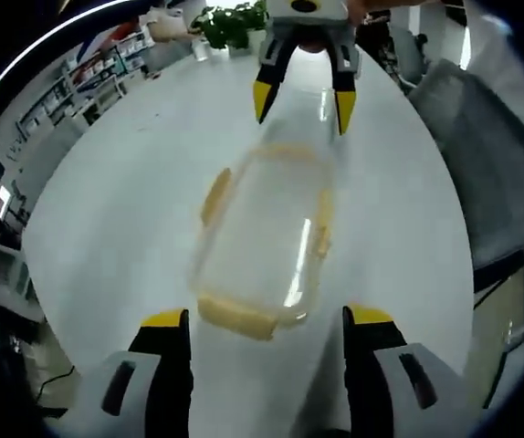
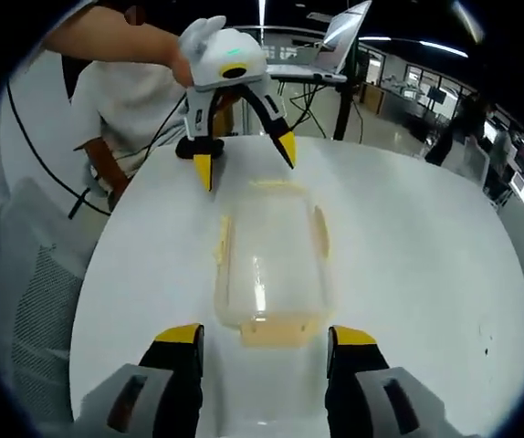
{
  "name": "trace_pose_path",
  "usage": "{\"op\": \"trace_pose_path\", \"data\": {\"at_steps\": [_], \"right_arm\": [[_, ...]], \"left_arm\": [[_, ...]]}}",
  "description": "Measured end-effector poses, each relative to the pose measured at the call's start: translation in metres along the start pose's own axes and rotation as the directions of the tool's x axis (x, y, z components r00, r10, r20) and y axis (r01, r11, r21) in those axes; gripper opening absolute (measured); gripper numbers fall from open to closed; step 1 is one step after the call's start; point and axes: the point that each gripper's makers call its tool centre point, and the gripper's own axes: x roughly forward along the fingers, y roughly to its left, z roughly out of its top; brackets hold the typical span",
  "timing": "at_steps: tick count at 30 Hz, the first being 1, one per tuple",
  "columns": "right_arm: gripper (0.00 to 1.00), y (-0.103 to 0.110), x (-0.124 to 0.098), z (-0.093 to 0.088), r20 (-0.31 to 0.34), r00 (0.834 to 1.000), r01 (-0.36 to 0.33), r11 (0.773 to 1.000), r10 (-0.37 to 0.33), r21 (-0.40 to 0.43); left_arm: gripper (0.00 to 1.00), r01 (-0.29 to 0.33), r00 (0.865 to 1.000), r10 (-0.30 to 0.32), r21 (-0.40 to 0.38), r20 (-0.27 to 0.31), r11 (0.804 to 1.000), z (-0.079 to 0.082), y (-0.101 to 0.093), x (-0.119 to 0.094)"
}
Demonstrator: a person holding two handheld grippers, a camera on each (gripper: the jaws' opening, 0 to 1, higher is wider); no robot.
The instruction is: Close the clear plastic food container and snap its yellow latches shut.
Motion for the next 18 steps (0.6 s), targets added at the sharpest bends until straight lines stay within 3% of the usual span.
{"op": "trace_pose_path", "data": {"at_steps": [18], "right_arm": [[0.51,-0.002,0.015,-0.011,-0.057,0.998,-0.02,0.999,0.018,-0.034]], "left_arm": [[0.65,0.058,0.996,-0.051,0.091,-0.073,0.994,-0.009,0.01,0.01]]}}
